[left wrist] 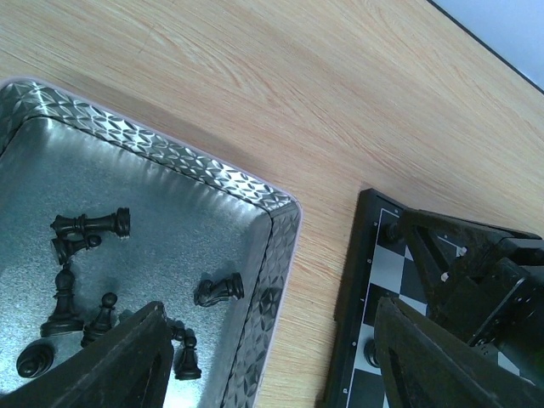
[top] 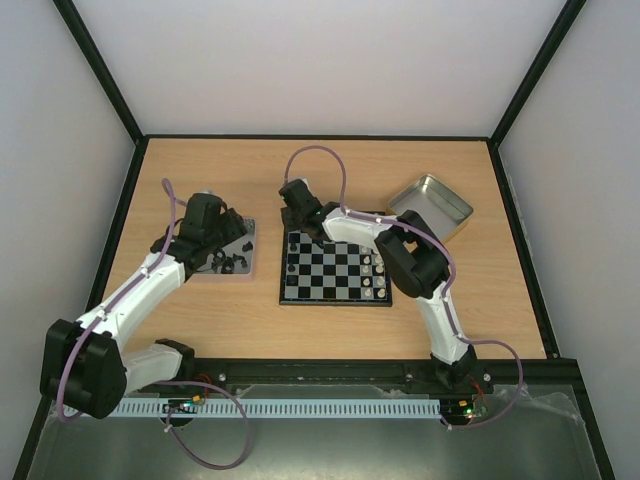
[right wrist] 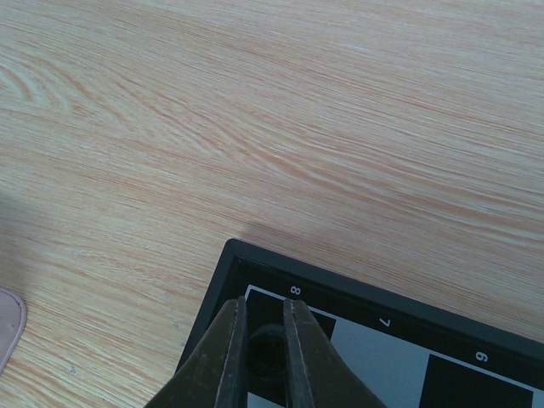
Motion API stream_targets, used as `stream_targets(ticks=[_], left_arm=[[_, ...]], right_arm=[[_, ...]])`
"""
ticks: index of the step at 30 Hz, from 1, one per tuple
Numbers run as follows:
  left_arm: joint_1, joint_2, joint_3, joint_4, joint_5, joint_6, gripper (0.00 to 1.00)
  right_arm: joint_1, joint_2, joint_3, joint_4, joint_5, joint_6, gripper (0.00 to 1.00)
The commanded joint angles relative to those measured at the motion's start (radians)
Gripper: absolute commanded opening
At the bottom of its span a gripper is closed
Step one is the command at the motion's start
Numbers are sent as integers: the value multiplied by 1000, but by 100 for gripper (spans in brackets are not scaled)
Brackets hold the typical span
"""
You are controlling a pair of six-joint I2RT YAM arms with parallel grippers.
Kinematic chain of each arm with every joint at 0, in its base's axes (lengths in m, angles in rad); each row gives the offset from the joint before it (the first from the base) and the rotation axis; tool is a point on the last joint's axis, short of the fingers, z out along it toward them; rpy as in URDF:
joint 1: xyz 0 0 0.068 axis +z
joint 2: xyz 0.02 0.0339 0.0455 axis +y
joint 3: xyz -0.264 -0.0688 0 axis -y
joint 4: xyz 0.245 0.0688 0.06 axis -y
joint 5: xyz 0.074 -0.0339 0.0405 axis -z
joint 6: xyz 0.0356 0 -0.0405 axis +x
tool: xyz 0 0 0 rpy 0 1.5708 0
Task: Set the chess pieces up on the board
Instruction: Place the chess piece on the chessboard.
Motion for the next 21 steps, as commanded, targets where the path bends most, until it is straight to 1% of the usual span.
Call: stream_targets(ticks=[1,6,11,15,21], left_arm=[[8,10,-7,-15,6,-6,67],[9,26,-6,-17,15,-5,67],[10,71,8,-33,19,-5,68],[17,127,24,-65,11,3,67],[55,252,88,-139,-40,28,55]], right_arm=[[-2,20,28,-34,40,13,12],[-1,-39,26,-47,30,16,29],[-2,-123,23,-59,31,37,38],[-6,-205,-12,-60,45,78,40],[-12,-345,-134,-37,27,128,39]])
